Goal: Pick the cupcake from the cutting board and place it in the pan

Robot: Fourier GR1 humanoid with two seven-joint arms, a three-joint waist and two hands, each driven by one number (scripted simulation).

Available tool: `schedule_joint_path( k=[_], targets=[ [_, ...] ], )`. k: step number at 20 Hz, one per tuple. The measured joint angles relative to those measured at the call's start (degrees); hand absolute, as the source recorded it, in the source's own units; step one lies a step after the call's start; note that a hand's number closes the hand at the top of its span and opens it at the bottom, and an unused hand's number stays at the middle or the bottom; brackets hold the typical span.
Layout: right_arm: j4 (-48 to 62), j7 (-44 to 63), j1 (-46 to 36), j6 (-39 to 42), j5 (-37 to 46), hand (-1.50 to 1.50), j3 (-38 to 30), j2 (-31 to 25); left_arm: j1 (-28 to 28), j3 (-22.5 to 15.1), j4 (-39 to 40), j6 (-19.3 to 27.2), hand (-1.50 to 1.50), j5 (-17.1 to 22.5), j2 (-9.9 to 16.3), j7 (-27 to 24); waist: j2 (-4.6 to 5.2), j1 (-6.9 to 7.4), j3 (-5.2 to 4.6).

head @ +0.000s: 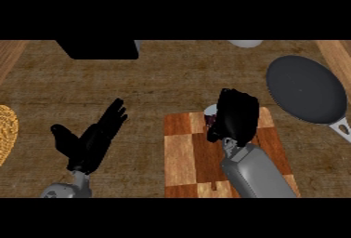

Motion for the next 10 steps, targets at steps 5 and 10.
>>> schedule_joint_path(
  k=[5, 10],
  targets=[
    [-2.6, 2.3, -2.4, -12.7, 0.9, 1.50, -2.6, 0.3, 0.6, -0.5, -1.1, -0.1, 0.00, -0.4, 0.1, 0.5, -0.14, 0.32, -0.05],
    [-2.8, 0.3, -2.0, -25.0, -2.3, 1.50, -7.5, 0.3, 0.4, -0.3, -0.3, -0.1, 0.00, -0.7, -0.4, -0.1, -0.04, 0.14, -0.07]
  ],
)
